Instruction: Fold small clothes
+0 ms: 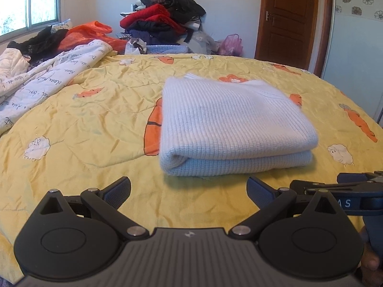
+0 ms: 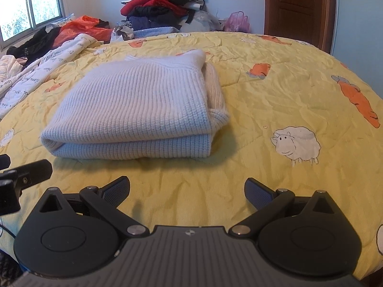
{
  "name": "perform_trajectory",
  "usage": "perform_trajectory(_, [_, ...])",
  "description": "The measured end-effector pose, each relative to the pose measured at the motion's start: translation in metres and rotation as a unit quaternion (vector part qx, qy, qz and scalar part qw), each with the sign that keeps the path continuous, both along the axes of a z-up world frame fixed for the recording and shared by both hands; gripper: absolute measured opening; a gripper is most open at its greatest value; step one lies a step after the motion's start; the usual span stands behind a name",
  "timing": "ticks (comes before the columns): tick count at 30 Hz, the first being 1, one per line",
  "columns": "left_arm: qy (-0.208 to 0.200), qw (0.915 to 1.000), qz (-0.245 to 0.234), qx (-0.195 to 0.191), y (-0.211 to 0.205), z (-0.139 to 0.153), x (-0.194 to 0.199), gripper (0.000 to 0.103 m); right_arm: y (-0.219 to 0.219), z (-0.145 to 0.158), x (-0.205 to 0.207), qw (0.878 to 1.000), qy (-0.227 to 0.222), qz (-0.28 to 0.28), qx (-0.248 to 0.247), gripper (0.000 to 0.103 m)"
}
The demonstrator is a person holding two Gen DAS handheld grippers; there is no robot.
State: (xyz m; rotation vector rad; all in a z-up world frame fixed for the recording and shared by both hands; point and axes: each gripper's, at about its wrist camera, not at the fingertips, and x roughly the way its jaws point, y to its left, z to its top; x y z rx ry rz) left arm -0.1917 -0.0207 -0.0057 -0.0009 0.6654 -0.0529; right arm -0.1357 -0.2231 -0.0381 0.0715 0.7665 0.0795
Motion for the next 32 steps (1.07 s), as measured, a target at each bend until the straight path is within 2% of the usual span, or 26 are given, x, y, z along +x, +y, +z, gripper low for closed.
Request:
perform_trajectory(14, [0.018, 0.9996, 0.004, -0.022, 0.008, 0.006, 0.007, 0.103, 0.0, 0.008, 0.0, 1.0, -0.006, 0.006, 0.005, 0.103])
perform_trajectory(26, [-0.015, 0.9993, 0.015, -0.032, 0.009, 0.012, -0.001, 0.103, 0.002, 0.01, 0.0, 1.0, -0.005, 0.01, 0.001, 0.103])
perform_trajectory(30, [-0.011, 0.9998, 0.009, -0.013, 0.006, 0.012, -0.002, 0.103, -0.001, 0.012, 0.003, 1.0, -0.002, 0.01, 0.013, 0.103])
perform_trajectory(32, [-0.021, 0.9997, 0.004, -0.008, 0.003, 0.012, -0.005, 0.103, -0.002, 0.013, 0.005, 1.0, 0.003, 0.01, 0.021, 0.103])
